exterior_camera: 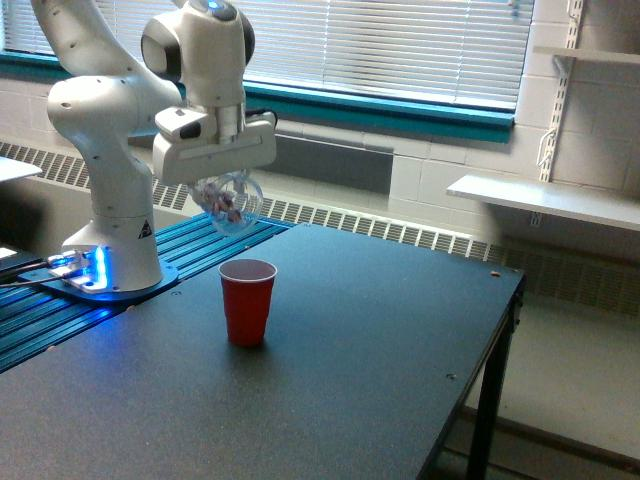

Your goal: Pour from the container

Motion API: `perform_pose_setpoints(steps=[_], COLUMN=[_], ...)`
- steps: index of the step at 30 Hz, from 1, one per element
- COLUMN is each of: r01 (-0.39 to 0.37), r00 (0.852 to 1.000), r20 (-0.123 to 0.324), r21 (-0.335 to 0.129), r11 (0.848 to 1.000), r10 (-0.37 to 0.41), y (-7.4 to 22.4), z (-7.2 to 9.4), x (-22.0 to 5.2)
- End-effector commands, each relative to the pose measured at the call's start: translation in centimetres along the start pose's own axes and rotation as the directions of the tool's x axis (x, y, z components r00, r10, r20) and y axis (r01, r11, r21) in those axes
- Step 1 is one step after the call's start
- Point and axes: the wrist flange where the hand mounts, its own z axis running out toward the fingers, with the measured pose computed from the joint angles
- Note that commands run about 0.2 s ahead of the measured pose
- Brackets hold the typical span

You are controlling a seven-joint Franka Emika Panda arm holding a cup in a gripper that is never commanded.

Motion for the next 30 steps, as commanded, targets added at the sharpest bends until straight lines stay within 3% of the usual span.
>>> perform_pose_setpoints(steps=[1,21,30], r01=[0.030,0.059,0.053], r00=[1.000,0.998,0.997], r20=[0.010,0.024,0.054], r21=[-0.023,-0.040,-0.068], r11=[0.999,0.997,0.996], r10=[-0.029,-0.058,-0.050], y=[0.47,0.30,0.55], z=[1.80,2.30,2.66], x=[0.14,-0.16,-0.60])
